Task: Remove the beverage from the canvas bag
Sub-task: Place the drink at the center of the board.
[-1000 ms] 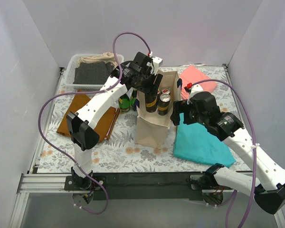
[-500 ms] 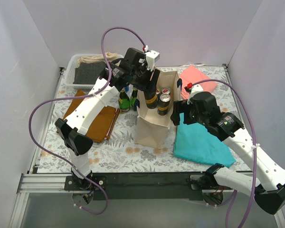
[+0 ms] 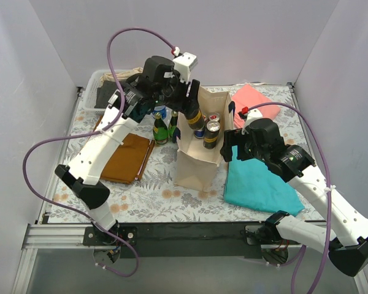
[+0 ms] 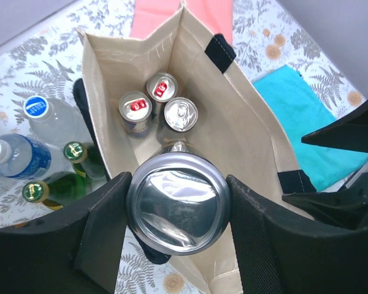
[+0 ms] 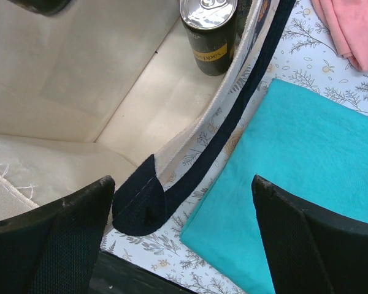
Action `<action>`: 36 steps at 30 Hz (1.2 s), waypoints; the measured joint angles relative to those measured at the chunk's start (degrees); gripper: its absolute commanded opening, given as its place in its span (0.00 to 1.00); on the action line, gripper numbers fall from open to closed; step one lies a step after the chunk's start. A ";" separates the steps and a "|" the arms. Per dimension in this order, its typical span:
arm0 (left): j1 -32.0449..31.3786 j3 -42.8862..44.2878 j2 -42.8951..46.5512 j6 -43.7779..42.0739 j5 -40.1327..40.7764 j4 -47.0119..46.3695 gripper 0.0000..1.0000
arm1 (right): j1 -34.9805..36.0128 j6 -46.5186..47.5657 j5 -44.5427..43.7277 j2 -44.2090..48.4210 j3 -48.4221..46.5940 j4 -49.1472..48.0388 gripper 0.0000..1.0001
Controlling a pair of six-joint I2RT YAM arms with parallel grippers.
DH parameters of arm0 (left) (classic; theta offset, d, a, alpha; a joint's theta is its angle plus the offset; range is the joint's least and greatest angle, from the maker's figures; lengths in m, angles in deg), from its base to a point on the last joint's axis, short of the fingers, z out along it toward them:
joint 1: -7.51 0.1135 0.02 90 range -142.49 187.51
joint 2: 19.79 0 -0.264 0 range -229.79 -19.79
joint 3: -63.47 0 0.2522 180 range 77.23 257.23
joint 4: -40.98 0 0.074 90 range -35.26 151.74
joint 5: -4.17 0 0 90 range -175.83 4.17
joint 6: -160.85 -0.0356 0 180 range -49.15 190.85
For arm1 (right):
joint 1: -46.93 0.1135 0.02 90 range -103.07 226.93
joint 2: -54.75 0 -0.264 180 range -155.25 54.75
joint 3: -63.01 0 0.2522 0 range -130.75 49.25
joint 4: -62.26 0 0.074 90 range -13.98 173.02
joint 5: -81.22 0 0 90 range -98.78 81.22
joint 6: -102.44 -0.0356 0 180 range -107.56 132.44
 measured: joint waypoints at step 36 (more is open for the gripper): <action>0.07 -16.26 18.88 3.58 35.26 -15.19 0.00 | 0.00 0.00 1.22 -1.64 -0.66 -0.42 0.96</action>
